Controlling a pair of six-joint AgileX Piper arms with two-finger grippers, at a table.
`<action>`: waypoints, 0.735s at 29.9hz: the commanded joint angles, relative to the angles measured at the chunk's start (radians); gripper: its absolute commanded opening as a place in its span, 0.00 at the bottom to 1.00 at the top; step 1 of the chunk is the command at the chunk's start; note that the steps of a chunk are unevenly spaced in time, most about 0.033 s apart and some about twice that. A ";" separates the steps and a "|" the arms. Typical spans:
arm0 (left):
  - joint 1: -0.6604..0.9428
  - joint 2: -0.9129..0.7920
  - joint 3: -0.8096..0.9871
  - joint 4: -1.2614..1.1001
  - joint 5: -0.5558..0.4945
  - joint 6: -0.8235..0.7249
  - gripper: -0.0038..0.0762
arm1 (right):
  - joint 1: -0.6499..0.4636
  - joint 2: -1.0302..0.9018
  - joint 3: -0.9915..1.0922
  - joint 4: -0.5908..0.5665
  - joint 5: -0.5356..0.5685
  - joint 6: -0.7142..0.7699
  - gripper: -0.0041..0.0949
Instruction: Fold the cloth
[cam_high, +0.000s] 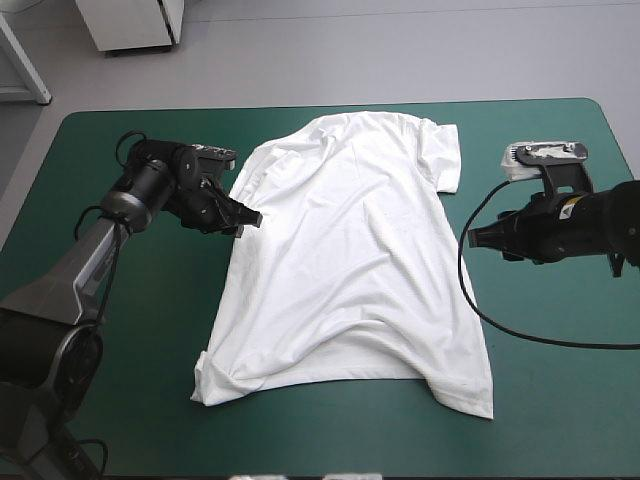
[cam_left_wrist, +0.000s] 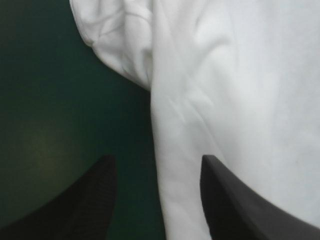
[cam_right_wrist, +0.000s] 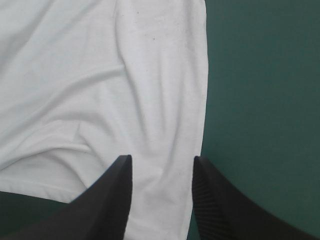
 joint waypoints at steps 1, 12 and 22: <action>-0.001 0.027 -0.083 0.024 -0.002 -0.006 0.52 | -0.010 -0.004 -0.028 -0.003 -0.013 -0.010 0.41; -0.001 0.164 -0.091 -0.018 -0.038 -0.014 0.52 | -0.010 0.024 -0.028 -0.049 -0.017 -0.010 0.41; -0.044 0.223 -0.091 -0.020 -0.048 0.022 0.08 | -0.010 0.070 -0.028 -0.046 -0.073 -0.010 0.41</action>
